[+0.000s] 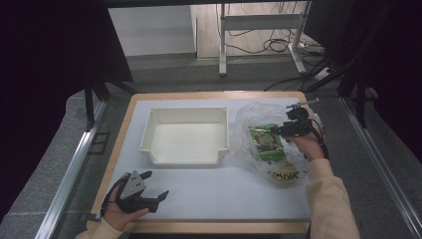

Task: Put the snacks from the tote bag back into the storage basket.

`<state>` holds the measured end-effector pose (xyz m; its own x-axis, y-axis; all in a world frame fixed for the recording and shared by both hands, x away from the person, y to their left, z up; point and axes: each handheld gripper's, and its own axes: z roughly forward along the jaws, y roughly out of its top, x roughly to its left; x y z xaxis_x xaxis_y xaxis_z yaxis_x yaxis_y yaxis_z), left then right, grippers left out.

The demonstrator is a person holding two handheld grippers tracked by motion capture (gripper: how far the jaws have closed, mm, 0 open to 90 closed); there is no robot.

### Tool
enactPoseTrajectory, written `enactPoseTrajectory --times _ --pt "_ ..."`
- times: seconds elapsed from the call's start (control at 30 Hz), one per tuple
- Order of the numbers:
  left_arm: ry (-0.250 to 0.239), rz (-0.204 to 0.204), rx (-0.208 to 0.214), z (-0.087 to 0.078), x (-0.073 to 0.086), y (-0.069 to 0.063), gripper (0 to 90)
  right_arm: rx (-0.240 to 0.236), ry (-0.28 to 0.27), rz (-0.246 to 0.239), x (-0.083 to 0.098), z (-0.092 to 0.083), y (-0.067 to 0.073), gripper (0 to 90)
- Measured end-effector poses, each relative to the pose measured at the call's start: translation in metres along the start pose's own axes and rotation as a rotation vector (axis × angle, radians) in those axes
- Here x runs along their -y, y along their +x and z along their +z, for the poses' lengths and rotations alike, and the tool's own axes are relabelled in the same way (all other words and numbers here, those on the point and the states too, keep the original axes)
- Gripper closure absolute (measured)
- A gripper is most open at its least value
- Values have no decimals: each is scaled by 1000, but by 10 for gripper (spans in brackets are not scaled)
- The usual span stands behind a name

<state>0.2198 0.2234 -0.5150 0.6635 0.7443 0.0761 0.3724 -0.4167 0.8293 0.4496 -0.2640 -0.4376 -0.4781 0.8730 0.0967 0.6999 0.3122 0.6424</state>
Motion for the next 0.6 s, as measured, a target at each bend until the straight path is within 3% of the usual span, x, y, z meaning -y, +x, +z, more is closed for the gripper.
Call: enactPoseTrajectory --times 0.3,0.6 --pt "-3 0 -1 0 0 0 140 4 80 31 0 13 -8 422" --pt "0 1 0 0 0 0 140 10 116 48 -1 19 -14 449"
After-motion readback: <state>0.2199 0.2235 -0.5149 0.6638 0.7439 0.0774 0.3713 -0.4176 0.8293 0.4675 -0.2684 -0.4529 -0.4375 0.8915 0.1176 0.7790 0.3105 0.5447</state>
